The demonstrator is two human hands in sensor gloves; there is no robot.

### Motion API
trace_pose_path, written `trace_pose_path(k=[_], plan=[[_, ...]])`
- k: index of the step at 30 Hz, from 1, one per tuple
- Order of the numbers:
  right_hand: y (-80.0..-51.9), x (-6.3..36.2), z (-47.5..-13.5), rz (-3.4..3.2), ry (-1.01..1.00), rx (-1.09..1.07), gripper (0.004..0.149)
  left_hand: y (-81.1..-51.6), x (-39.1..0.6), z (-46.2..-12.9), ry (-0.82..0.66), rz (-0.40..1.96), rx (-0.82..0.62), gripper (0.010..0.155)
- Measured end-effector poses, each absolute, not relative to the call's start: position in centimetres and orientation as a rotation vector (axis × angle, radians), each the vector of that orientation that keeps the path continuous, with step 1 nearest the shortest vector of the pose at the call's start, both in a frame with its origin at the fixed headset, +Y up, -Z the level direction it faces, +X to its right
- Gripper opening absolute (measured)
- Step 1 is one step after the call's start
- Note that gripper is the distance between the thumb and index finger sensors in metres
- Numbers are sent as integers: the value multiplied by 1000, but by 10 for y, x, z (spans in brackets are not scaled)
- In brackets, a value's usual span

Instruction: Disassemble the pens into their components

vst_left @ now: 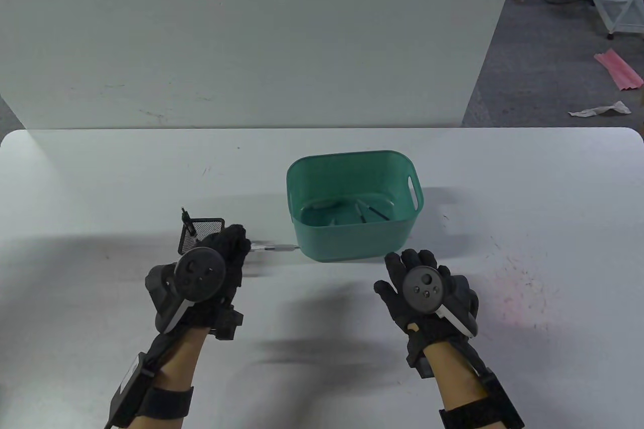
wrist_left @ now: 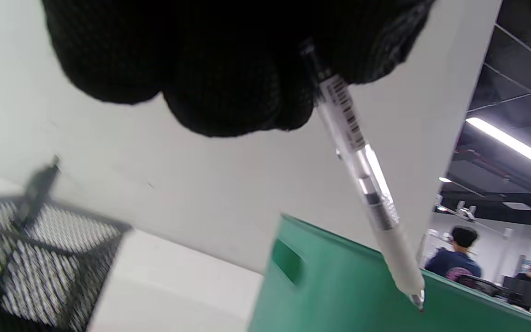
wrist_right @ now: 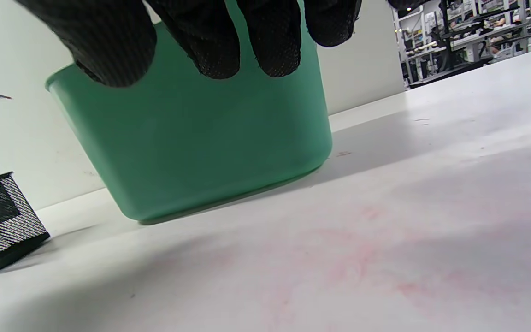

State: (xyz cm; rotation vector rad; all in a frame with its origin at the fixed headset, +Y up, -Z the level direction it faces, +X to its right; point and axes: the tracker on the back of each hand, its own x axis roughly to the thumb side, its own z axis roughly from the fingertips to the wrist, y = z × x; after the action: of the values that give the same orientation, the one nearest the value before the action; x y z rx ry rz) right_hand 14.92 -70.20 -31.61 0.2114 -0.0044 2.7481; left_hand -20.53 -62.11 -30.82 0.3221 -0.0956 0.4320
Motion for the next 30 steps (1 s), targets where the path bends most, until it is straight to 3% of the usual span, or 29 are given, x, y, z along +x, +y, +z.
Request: trace_pose_path(k=[11,22,30], plan=[[-698,137,-313,2493,-59,413,63,-681,-193,-314,-174,714,95,42],[-710,115,-312,2245,149,492,65,-704,-179,-313,-219,785,-3,42],[-718,109,-313,2237,288,492,51,-708,-170,-310,-209,850,-36,42]])
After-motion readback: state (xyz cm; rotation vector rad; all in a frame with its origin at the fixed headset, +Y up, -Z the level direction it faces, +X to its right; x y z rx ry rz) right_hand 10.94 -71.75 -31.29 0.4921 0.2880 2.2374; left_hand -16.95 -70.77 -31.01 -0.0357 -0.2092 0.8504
